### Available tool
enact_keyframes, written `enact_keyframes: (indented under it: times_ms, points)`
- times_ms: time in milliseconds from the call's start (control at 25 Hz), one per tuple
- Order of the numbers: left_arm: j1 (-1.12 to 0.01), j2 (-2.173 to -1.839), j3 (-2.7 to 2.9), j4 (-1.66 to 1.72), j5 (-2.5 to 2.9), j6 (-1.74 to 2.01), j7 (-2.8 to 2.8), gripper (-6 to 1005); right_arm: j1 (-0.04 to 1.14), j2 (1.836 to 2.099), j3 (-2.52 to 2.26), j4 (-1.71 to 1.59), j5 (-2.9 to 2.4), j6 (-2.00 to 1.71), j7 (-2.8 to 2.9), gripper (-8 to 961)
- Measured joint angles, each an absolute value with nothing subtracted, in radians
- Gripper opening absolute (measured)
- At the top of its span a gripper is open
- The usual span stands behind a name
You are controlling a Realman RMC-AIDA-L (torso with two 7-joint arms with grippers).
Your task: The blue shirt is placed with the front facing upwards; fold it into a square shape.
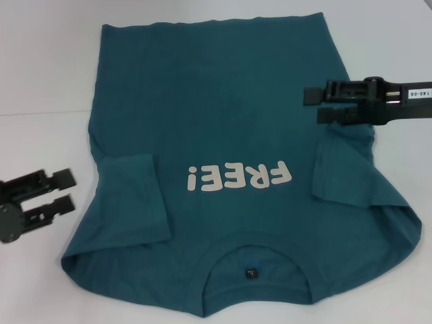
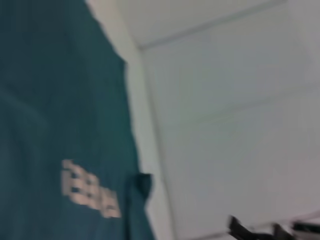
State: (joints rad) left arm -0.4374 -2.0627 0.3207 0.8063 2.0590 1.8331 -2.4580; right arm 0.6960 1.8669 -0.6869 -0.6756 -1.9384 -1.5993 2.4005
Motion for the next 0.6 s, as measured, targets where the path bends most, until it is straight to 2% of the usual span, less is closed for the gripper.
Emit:
enact_keyframes:
  times_ms: [600]
  points:
    - [-0.418, -2.068, 0.302, 0.767, 2.232, 1.632, -2.440, 690, 0.708, 1.864, -0.706, -0.676, -1.960, -1.567, 2.410, 930]
